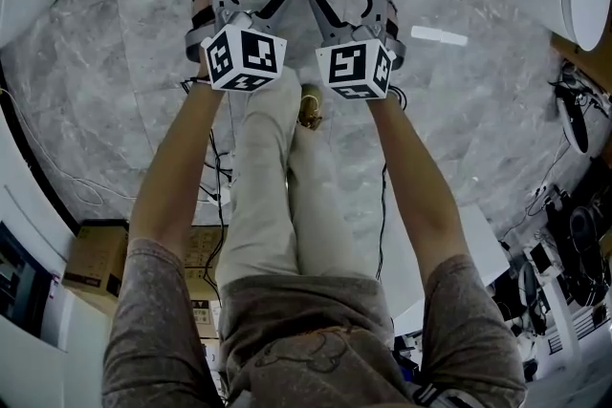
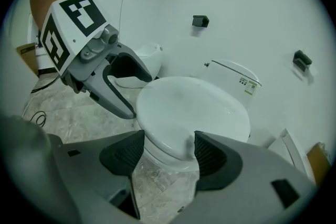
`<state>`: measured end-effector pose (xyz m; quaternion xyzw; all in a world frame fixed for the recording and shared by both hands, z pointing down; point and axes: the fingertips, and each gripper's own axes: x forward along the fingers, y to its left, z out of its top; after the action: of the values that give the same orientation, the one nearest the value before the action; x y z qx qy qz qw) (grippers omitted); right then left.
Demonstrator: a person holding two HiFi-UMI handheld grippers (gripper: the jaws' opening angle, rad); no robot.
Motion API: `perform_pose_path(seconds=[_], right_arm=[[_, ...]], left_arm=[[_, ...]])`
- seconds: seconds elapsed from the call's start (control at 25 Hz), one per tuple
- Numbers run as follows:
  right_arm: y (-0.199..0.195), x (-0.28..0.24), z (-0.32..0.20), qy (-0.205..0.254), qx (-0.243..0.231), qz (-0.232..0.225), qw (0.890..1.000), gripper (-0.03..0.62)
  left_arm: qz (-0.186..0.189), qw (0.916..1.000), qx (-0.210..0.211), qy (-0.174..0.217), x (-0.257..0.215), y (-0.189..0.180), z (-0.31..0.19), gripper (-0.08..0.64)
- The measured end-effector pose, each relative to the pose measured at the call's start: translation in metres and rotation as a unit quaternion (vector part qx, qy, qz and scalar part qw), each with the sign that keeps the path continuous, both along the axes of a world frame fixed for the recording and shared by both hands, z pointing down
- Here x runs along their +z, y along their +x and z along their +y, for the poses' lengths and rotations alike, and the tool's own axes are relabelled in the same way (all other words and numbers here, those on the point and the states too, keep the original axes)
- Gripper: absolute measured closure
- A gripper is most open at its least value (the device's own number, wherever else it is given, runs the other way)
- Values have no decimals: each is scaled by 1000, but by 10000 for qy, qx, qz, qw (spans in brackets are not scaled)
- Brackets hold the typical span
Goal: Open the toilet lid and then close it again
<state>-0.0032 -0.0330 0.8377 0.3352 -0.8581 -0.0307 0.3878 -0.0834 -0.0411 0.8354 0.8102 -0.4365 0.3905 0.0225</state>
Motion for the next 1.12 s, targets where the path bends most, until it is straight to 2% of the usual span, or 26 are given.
perform_pose_path(seconds=[0.36,0.6,0.84,1.12], right_arm=[[-2,0,0,-128,-139,46,9998,302],[0,-7,-2,-27,-89,-10,10000,301],[1,-35,-5,21,-146,-129,9998,301],[1,-100,-17,73,-129,-288,9995,301]], left_arm=[[85,9995,-41,-293,2,3,0,160],[355,9988,-148,-290,-3,2,0,160],[463,9984,-71,-328,-30,4,-4,161],[567,9975,185,-369,-94,5,-18,160]])
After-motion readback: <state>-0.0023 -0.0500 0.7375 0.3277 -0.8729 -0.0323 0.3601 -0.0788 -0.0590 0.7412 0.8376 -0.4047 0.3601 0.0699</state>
